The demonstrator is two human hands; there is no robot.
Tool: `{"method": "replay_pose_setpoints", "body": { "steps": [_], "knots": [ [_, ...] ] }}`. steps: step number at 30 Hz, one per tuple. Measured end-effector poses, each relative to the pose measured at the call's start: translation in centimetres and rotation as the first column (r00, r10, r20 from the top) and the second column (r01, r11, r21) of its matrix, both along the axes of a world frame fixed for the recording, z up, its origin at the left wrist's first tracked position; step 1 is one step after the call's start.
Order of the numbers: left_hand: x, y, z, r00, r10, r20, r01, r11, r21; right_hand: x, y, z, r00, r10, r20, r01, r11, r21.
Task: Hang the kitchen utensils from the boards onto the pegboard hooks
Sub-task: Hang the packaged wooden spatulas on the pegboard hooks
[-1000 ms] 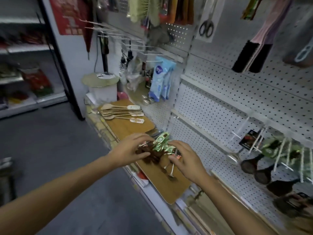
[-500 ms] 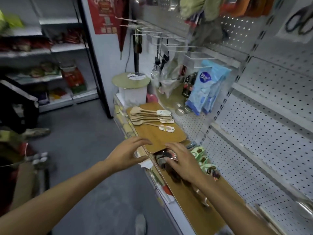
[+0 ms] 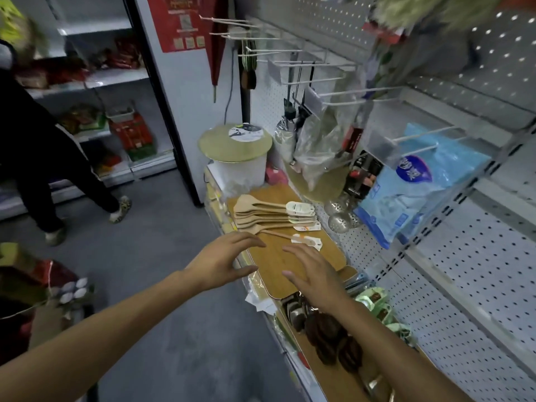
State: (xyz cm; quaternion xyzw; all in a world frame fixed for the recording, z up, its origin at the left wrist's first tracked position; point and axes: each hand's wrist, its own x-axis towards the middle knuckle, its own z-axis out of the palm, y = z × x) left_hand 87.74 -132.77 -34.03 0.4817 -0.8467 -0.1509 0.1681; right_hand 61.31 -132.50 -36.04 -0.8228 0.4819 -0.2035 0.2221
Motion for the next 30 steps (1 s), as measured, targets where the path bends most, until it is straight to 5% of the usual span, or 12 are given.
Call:
{"method": "replay_pose_setpoints", "body": {
  "steps": [16, 24, 30],
  "knots": [
    [6.3, -21.7, -9.5, 0.969, -0.237, -0.074, 0.248, 0.946, 0.208, 9.0, -13.1, -6.6, 0.930, -0.362, -0.070, 0.368, 0.908, 0.201],
    [8.8, -33.5, -19.3, 0.920, -0.392, -0.010, 0.370, 0.860, 0.353, 13.6, -22.1, -15.1, 0.763, -0.611, -0.208, 0.637, 0.658, 0.402],
    [5.8, -39.6, -29.7, 0.953, -0.302, -0.007, 0.279, 0.873, 0.401, 14.3, -30.5, -26.1, 0.598, -0.751, -0.280, 0.712, 0.336, 0.617]
  ]
}}
